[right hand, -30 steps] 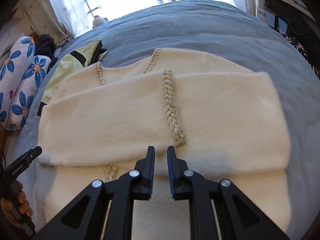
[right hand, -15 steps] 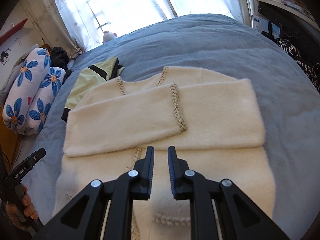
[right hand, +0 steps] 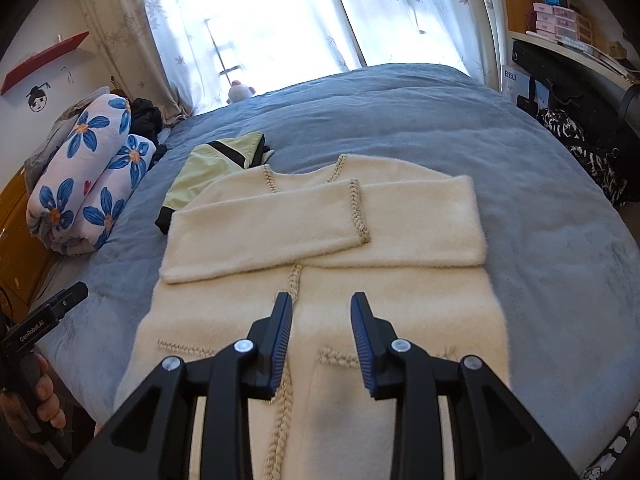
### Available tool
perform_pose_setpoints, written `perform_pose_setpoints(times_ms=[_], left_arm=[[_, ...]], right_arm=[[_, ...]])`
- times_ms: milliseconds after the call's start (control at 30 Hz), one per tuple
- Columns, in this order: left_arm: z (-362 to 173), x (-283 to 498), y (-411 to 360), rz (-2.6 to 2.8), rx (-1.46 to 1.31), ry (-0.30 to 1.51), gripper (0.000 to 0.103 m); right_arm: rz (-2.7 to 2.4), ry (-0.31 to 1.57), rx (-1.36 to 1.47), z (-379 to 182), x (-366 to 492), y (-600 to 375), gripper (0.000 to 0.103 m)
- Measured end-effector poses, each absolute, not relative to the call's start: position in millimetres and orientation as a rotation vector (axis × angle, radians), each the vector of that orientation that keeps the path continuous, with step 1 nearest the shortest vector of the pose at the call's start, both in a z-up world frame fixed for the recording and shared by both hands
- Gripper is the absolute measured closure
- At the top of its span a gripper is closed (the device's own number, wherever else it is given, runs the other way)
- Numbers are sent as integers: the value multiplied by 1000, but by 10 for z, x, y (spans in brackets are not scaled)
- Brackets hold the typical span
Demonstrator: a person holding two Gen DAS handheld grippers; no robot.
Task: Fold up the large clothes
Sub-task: 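Move both grippers open to the cardigan hem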
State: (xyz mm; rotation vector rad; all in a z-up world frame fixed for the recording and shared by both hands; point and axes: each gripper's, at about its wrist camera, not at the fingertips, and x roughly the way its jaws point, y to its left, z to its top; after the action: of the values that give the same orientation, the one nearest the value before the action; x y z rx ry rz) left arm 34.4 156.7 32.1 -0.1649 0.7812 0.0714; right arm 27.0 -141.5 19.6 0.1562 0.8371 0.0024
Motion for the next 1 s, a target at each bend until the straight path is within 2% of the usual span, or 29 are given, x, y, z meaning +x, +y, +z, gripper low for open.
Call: perform_pose_setpoints(times_ms=[600, 1000], left_arm=[[105, -279, 1677, 72, -162, 821, 23], [-482, -536, 2008, -15, -214, 989, 23]], right_arm=[[17, 857, 131, 37, -433, -1360, 73], [-27, 898, 138, -191, -754, -1633, 72]])
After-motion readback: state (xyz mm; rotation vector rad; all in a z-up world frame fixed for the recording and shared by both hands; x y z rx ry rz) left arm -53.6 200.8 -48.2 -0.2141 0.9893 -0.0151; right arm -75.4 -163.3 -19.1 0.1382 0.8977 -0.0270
